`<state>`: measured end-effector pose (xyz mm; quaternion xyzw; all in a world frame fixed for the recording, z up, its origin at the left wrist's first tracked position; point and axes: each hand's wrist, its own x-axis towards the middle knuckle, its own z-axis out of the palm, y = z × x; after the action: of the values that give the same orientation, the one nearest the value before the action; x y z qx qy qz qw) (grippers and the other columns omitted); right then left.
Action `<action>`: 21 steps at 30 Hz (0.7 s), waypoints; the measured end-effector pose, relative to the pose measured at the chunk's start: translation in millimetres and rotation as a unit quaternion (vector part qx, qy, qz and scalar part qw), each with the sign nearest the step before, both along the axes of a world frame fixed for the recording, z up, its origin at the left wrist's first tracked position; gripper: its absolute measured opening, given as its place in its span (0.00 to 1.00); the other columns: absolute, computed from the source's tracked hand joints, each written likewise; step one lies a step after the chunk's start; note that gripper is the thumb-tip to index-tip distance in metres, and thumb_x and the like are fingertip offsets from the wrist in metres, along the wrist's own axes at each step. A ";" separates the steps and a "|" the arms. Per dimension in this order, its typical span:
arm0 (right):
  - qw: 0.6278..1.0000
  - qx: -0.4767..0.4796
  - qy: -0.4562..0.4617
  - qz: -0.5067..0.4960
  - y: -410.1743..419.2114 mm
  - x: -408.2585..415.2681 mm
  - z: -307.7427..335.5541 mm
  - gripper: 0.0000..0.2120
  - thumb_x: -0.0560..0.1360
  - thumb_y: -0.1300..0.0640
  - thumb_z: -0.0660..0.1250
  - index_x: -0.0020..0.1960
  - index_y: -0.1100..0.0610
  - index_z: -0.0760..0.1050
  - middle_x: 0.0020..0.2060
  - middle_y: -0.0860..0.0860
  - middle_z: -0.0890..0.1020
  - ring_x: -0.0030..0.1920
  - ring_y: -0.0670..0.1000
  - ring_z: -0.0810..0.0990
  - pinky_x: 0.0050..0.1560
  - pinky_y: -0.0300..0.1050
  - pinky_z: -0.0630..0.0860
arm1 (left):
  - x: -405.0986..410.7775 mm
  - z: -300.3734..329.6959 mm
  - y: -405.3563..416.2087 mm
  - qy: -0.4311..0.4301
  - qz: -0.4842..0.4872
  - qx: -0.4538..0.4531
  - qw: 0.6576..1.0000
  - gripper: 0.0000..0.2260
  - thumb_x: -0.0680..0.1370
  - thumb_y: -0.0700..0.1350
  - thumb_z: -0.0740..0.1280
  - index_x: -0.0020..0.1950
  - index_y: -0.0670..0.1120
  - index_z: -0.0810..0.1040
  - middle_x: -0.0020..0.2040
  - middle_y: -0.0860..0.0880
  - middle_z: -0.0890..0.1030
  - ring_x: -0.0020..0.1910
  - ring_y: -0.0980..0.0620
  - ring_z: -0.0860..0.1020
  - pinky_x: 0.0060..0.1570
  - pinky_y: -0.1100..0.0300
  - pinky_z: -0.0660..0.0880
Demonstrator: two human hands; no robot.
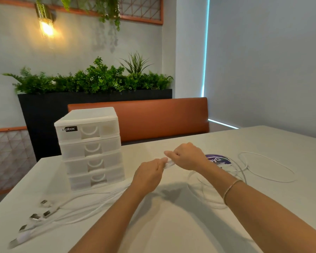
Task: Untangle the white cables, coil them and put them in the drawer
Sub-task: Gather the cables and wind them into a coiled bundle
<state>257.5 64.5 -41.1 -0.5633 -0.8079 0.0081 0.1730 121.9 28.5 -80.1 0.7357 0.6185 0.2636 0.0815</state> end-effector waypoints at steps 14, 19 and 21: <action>0.978 -0.180 0.051 -0.091 44.2 149.6 38.2 0.30 0.68 0.31 0.58 0.30 0.59 0.71 0.25 0.52 0.71 0.28 0.50 0.65 0.35 0.42 0.67 | -36.3 -11.4 38.2 0.094 0.053 -0.017 0.994 0.24 0.81 0.58 0.45 0.61 0.49 0.75 0.56 0.46 0.80 0.54 0.46 0.76 0.53 0.54 0.72; 0.976 -0.177 -0.044 -0.122 51.7 202.4 35.0 0.19 0.67 0.41 0.73 0.30 0.55 0.74 0.28 0.50 0.75 0.34 0.51 0.72 0.35 0.41 0.68 | -49.5 -19.4 41.6 0.097 0.076 -0.013 0.992 0.24 0.81 0.58 0.45 0.60 0.47 0.76 0.56 0.44 0.80 0.54 0.44 0.76 0.50 0.55 0.70; 0.966 -0.134 -0.152 -0.163 55.1 224.9 35.5 0.15 0.67 0.42 0.73 0.33 0.52 0.73 0.36 0.50 0.78 0.41 0.52 0.75 0.42 0.43 0.72 | -53.3 -23.9 41.7 0.100 0.082 -0.012 0.992 0.24 0.81 0.57 0.46 0.60 0.47 0.76 0.55 0.44 0.80 0.54 0.45 0.76 0.49 0.56 0.69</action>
<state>482.4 119.6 -5.6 -0.7002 -0.7133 0.0019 -0.0295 68.6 70.2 -104.0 0.7044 0.6846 0.1875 0.0063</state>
